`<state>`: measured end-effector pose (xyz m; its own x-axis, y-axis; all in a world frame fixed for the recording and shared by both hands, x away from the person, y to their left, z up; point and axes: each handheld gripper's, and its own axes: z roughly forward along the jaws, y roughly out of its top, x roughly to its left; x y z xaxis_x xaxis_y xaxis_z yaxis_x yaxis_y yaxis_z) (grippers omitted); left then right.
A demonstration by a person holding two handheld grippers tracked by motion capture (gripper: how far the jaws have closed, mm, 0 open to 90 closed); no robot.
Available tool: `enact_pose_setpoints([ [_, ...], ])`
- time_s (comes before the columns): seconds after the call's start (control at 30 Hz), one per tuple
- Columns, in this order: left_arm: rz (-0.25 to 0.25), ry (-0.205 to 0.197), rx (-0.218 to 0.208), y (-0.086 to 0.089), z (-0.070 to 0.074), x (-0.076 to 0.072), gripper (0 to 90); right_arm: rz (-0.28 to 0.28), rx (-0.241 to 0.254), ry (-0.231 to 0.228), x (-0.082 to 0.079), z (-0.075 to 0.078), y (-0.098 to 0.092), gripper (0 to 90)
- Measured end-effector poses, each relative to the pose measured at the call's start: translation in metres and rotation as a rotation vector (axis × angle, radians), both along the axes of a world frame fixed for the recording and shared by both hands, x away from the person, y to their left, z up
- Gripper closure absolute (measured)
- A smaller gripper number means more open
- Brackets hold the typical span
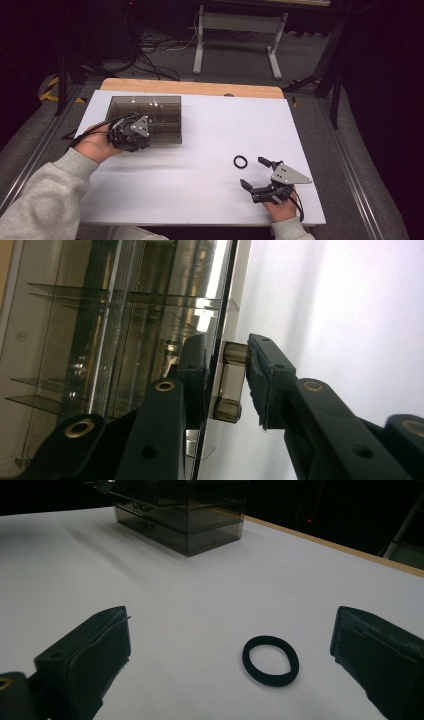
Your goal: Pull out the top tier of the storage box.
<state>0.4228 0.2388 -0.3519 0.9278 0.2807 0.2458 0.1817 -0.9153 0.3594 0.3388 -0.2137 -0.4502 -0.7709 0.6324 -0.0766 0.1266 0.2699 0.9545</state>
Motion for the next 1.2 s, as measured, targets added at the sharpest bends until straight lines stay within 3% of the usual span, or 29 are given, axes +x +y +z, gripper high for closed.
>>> enact_pose_setpoints([
  [0.23, -0.001, 0.011, 0.015, -0.002, 0.002, -0.011, 70.1, -0.002, 0.001, 0.000, 0.000, 0.000, 0.000, 3.0],
  [0.63, 0.005, 0.021, 0.006, -0.002, 0.002, -0.023, 69.9, -0.003, -0.001, 0.000, 0.000, 0.000, 0.000, 3.0],
  [1.0, 0.013, 0.044, 0.013, -0.001, -0.005, -0.025, 70.2, -0.002, -0.005, -0.001, 0.000, 0.000, 0.000, 3.0],
  [1.2, 0.018, 0.052, -0.004, 0.000, -0.006, -0.025, 69.5, -0.002, -0.006, -0.002, 0.000, 0.000, 0.000, 3.0],
])
